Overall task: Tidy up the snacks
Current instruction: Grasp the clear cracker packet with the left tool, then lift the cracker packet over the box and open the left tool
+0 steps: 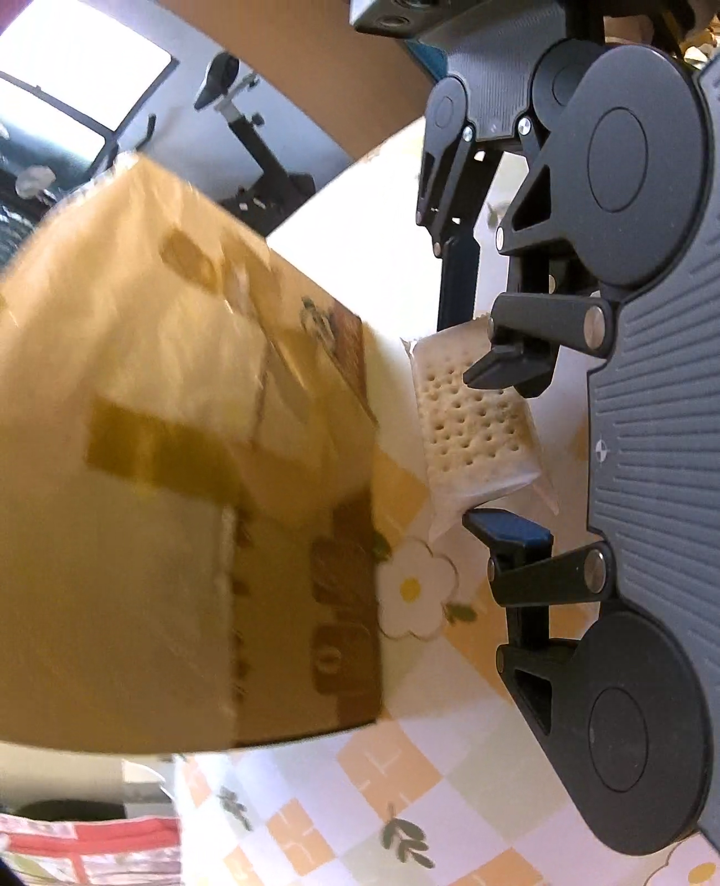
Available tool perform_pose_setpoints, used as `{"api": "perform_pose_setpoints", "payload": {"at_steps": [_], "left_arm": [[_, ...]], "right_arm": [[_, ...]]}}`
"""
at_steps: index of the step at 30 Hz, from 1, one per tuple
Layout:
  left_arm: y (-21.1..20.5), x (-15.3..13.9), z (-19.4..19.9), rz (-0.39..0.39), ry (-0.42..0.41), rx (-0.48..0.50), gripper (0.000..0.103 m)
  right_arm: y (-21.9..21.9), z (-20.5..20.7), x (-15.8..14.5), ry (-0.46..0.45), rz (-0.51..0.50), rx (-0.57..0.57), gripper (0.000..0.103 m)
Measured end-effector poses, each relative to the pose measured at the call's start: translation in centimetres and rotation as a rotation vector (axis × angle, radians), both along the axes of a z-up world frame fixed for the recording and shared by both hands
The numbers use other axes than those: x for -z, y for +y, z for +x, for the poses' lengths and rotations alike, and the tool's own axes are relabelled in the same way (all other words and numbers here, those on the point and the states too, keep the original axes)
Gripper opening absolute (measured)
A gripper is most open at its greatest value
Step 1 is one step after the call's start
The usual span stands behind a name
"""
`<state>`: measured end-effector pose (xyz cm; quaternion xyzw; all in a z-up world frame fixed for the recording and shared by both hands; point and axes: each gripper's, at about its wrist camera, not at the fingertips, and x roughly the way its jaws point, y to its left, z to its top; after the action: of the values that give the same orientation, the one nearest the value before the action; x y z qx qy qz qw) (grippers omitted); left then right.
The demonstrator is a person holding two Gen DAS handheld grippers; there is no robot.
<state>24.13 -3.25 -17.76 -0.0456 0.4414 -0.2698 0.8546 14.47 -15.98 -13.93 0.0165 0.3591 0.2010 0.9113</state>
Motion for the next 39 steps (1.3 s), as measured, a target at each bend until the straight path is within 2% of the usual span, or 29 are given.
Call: {"api": "perform_pose_setpoints", "payload": {"at_steps": [4, 10, 14, 19, 24, 28, 32, 39], "left_arm": [[-1.0, -2.6, -0.9, -0.023, -0.056, 0.027, 0.049], [-2.0, -7.3, -1.8, -0.051, -0.170, 0.050, 0.049], [-1.7, -10.3, -1.2, -0.101, -0.216, 0.046, 0.049], [-1.7, -14.2, -0.1, -0.113, -0.303, 0.045, 0.049], [-1.9, -17.2, 1.8, -0.115, -0.354, 0.052, 0.049], [-1.6, -18.1, 4.1, -0.110, -0.357, 0.029, 0.049], [-1.5, -18.0, 6.1, -0.073, -0.369, -0.004, 0.049], [-0.1, -17.2, 8.4, -0.052, -0.321, -0.076, 0.049]], "right_arm": [[-1.4, -1.4, -2.0, -0.047, 0.038, 0.046, 0.058], [-2.4, -2.1, -5.7, -0.146, 0.042, 0.099, 0.058], [-2.7, -2.0, -8.7, -0.230, 0.045, 0.115, 0.058], [-2.9, -0.7, -12.3, -0.309, 0.053, 0.122, 0.058], [-3.1, 2.3, -15.4, -0.334, 0.056, 0.128, 0.058], [-2.8, 5.3, -16.4, -0.355, 0.044, 0.112, 0.058], [-2.1, 9.0, -16.1, -0.330, 0.057, 0.101, 0.058], [-0.5, 12.6, -15.2, -0.262, 0.021, 0.077, 0.058]]}}
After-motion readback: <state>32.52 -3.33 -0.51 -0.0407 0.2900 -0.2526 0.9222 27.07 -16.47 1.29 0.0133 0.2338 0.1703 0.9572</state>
